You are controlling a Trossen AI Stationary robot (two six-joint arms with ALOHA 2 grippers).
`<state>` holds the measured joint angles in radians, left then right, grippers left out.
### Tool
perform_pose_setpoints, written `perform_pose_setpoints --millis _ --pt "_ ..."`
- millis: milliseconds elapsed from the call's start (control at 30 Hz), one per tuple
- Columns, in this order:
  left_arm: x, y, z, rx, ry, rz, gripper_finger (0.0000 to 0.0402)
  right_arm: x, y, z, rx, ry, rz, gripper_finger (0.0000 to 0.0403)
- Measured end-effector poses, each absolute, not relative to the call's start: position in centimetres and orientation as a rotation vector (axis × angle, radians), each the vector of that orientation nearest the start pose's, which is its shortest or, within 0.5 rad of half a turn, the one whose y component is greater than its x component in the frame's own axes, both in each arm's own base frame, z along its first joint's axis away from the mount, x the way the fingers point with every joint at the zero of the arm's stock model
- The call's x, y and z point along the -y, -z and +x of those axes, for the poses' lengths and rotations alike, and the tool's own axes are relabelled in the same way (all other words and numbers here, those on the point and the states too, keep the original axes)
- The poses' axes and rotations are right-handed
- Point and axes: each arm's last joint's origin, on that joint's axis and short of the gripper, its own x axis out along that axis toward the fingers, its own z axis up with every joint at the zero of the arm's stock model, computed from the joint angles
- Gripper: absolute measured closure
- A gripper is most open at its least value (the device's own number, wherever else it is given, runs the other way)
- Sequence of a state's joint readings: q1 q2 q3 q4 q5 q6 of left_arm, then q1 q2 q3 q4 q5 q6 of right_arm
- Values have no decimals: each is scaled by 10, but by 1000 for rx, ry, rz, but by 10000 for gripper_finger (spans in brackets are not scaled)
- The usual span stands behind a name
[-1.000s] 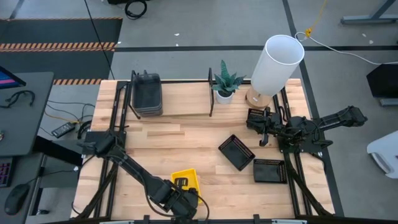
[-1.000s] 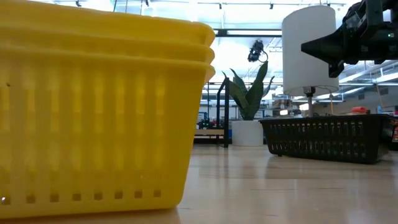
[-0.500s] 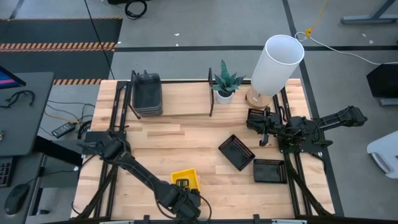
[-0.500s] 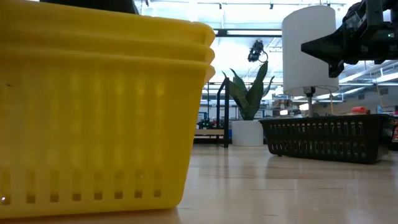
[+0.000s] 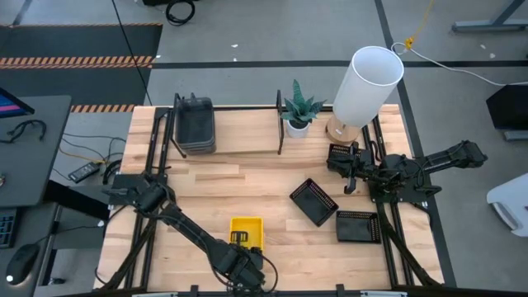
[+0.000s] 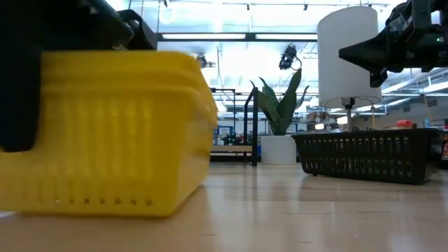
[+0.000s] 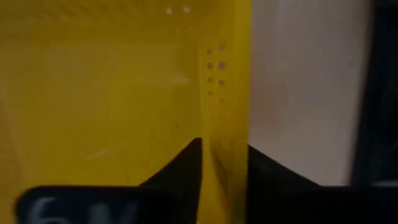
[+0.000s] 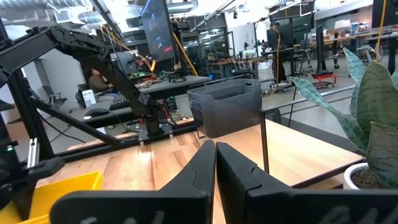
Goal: Stack baskets on shelf by color
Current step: Put the stacked yellow bins on the shelf
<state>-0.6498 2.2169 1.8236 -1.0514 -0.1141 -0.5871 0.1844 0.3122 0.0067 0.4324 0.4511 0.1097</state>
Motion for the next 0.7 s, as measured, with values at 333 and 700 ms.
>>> perform_pose_setpoints --millis 333,700 --pt "238 -190 344 -1494 -44 305 382 -8 -180 114 135 259 148 384" --pt "197 -253 334 -1405 -125 389 383 -8 -180 114 136 259 149 384"
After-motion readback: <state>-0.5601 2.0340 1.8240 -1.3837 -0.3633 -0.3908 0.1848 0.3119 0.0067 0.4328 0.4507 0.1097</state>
